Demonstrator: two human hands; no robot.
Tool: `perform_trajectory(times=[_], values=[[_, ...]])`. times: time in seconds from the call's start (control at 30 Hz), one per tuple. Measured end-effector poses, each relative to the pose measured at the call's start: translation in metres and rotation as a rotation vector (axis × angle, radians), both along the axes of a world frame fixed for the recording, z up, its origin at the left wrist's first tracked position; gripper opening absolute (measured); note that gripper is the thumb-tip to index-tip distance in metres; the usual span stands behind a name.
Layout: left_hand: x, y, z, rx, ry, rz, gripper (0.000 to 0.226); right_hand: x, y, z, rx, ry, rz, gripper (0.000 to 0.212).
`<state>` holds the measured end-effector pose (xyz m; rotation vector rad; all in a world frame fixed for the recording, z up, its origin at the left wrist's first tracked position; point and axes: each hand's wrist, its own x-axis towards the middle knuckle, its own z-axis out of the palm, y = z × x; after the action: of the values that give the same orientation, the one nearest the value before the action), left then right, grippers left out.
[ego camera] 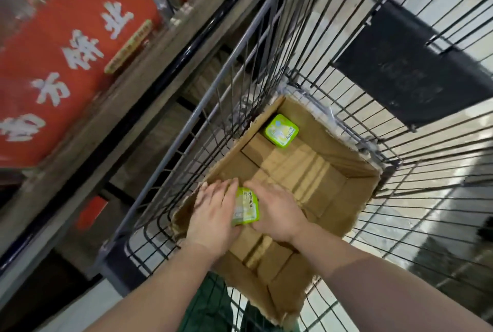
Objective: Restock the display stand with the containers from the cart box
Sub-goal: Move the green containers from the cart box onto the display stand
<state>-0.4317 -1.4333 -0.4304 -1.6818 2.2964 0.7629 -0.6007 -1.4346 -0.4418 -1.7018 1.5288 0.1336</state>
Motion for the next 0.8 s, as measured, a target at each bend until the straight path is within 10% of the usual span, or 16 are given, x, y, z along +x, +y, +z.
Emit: perform_trajectory(times=[0.8], values=[[-0.031, -0.019, -0.046, 0.262, 0.141, 0.342, 0.089, -0.065, -0.095, -0.094, 0.028, -0.059, -0.778, 0.086]])
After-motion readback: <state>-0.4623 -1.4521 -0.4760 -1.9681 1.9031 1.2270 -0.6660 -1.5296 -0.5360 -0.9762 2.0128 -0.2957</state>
